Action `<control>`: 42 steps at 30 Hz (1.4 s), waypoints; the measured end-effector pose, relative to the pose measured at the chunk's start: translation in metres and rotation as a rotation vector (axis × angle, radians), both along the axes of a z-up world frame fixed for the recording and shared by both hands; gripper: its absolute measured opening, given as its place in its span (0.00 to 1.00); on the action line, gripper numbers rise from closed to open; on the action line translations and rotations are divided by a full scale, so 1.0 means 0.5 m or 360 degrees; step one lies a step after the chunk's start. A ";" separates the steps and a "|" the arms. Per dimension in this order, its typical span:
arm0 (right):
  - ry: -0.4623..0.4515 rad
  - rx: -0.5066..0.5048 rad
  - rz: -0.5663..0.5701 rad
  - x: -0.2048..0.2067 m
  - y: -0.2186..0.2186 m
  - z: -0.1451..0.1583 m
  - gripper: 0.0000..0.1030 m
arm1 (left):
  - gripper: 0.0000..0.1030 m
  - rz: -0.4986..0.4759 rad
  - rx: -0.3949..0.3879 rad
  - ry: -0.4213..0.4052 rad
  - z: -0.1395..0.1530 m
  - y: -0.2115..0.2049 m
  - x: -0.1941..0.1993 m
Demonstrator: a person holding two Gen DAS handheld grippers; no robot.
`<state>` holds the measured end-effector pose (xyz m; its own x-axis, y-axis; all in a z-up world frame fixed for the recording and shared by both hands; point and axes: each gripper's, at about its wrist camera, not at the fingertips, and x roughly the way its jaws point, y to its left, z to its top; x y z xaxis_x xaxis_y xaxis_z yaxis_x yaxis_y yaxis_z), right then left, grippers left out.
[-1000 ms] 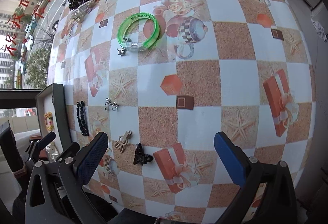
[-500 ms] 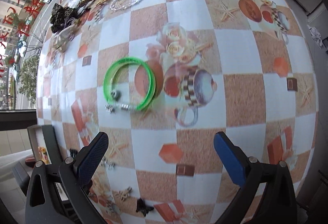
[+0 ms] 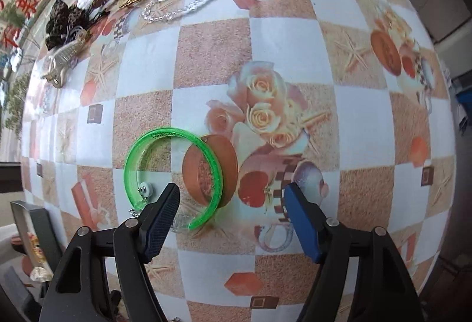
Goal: Organize jewelry
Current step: 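Grasp the black beaded hair clip with left tool while right tool grasps green bangle, then carry the hair clip and green bangle into the box tray and open both tools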
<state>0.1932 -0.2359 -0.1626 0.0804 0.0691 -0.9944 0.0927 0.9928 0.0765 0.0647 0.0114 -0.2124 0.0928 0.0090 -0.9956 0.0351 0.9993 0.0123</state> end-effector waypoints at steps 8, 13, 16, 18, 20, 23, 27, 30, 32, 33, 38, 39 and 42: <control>-0.0055 -0.0116 0.0134 -0.006 0.045 0.009 0.39 | 0.66 -0.0095 -0.0045 -0.0031 0.019 -0.034 -0.010; -0.0056 -0.0090 0.0135 -0.005 0.053 0.011 0.11 | 0.36 -0.0122 -0.0057 -0.0048 0.032 -0.051 -0.009; -0.0056 -0.0048 0.0089 -0.013 0.045 0.012 0.07 | 0.33 -0.0124 -0.0067 -0.0049 0.036 -0.055 -0.006; -0.0054 -0.0021 0.0052 -0.019 0.028 0.012 0.07 | 0.33 -0.0122 -0.0070 -0.0058 0.038 -0.056 -0.006; -0.0057 0.0021 0.0012 -0.024 0.013 0.016 0.07 | 0.33 -0.0117 -0.0078 -0.0065 0.042 -0.057 -0.005; -0.0068 0.0086 -0.0031 -0.031 -0.012 0.022 0.07 | 0.33 -0.0126 -0.0089 -0.0084 0.056 -0.057 -0.016; -0.0083 0.0172 -0.0085 -0.047 -0.031 0.040 0.07 | 0.33 -0.0150 -0.0105 -0.0115 0.079 -0.060 -0.020; -0.0092 0.0232 -0.0119 -0.064 -0.049 0.051 0.07 | 0.33 -0.0164 -0.0116 -0.0136 0.101 -0.063 -0.025; -0.0097 0.0267 -0.0133 -0.068 -0.052 0.061 0.07 | 0.33 -0.0171 -0.0121 -0.0147 0.114 -0.060 -0.028; -0.0100 0.0281 -0.0139 -0.073 -0.057 0.066 0.07 | 0.33 -0.0173 -0.0124 -0.0152 0.120 -0.059 -0.030; -0.0097 0.0339 -0.0172 -0.128 -0.059 0.087 0.07 | 0.33 -0.0188 -0.0141 -0.0174 0.141 -0.047 -0.047; -0.0094 0.0345 -0.0178 -0.136 -0.062 0.087 0.07 | 0.33 -0.0192 -0.0142 -0.0178 0.142 -0.047 -0.051; -0.0078 0.0357 -0.0189 -0.156 -0.069 0.091 0.07 | 0.33 -0.0203 -0.0148 -0.0186 0.156 -0.045 -0.063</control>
<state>0.1151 -0.2706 -0.1173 0.1486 0.2748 -0.9499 0.1984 0.9328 0.3009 0.0332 -0.0110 -0.1345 0.2023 -0.1016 -0.9740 0.1651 0.9839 -0.0684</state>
